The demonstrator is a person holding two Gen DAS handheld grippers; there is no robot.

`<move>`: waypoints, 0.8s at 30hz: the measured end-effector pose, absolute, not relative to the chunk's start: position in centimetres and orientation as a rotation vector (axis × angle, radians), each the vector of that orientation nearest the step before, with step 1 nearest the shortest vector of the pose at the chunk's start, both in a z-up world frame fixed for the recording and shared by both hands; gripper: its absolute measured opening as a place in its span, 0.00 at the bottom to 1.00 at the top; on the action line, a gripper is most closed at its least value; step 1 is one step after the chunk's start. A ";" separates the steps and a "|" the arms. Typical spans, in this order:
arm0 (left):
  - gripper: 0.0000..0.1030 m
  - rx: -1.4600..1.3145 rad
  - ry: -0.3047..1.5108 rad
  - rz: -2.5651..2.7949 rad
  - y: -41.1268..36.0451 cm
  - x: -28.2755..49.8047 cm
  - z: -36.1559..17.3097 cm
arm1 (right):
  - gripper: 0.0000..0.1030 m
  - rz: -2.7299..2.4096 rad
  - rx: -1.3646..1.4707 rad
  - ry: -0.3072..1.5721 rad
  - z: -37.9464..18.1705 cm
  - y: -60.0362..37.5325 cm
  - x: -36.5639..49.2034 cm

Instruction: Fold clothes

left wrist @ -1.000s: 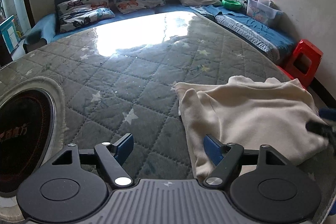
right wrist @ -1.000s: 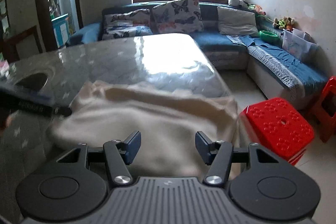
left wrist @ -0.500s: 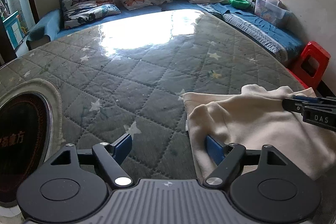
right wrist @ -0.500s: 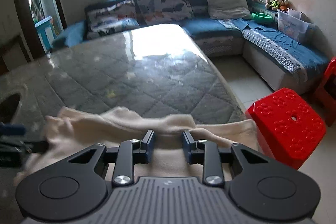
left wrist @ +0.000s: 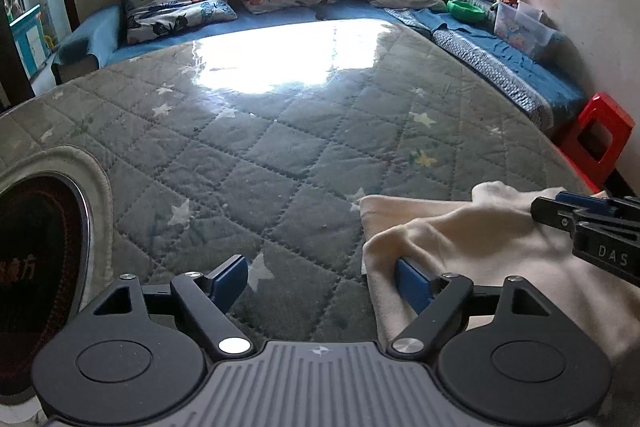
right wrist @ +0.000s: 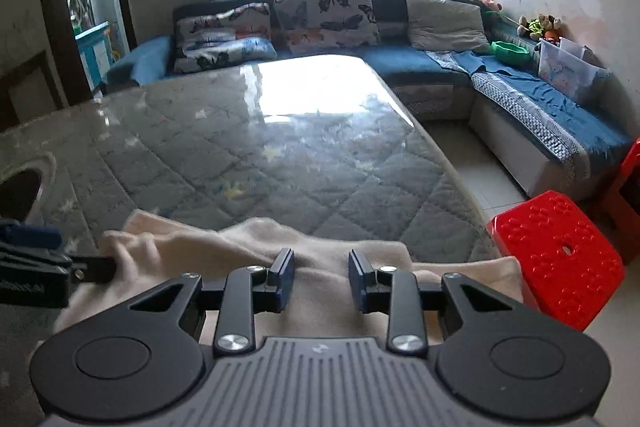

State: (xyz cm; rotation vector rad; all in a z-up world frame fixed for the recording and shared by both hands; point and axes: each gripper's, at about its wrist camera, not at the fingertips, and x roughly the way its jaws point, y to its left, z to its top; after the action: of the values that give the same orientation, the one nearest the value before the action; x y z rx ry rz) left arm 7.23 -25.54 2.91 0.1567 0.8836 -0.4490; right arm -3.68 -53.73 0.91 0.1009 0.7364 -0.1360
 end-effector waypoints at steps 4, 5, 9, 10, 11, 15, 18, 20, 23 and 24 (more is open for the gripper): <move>0.82 0.163 0.875 -0.438 -25.6 7.6 2.9 | 0.29 -0.117 0.097 0.739 0.8 -53.1 -3.2; 0.84 0.162 0.879 -0.436 -25.5 7.7 2.8 | 0.30 -0.112 0.092 0.749 0.5 -52.9 -2.9; 0.84 0.165 0.881 -0.435 -25.3 7.5 2.8 | 0.33 -0.118 0.097 0.746 0.5 -52.8 -2.6; 0.84 0.166 0.880 -0.436 -25.2 7.3 2.9 | 0.34 -0.116 0.091 0.742 0.8 -52.7 -2.8; 0.84 0.166 0.880 -0.438 -25.2 7.1 3.0 | 0.36 -0.113 0.082 0.739 1.0 -52.7 -3.1; 0.87 0.166 0.883 -0.450 -25.0 6.1 3.2 | 0.48 -0.106 0.055 0.722 1.9 -52.5 -4.6; 0.92 0.159 0.883 -0.463 -24.6 5.1 3.5 | 0.57 -0.108 0.049 0.708 2.3 -52.2 -6.1; 0.94 0.153 0.882 -0.470 -24.3 4.4 3.8 | 0.66 -0.112 0.051 0.697 2.5 -52.0 -7.1; 0.99 0.144 0.873 -0.476 -23.6 3.3 4.0 | 0.78 -0.124 0.054 0.681 2.6 -51.7 -8.7; 1.00 0.142 0.869 -0.478 -23.4 2.9 4.0 | 0.82 -0.129 0.052 0.678 2.7 -51.6 -9.2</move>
State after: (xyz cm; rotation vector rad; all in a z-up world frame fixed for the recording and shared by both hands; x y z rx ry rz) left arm 2.85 -23.41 4.05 0.1423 0.8692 -0.4783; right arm -9.17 -51.57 2.68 0.0523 0.6779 -0.1291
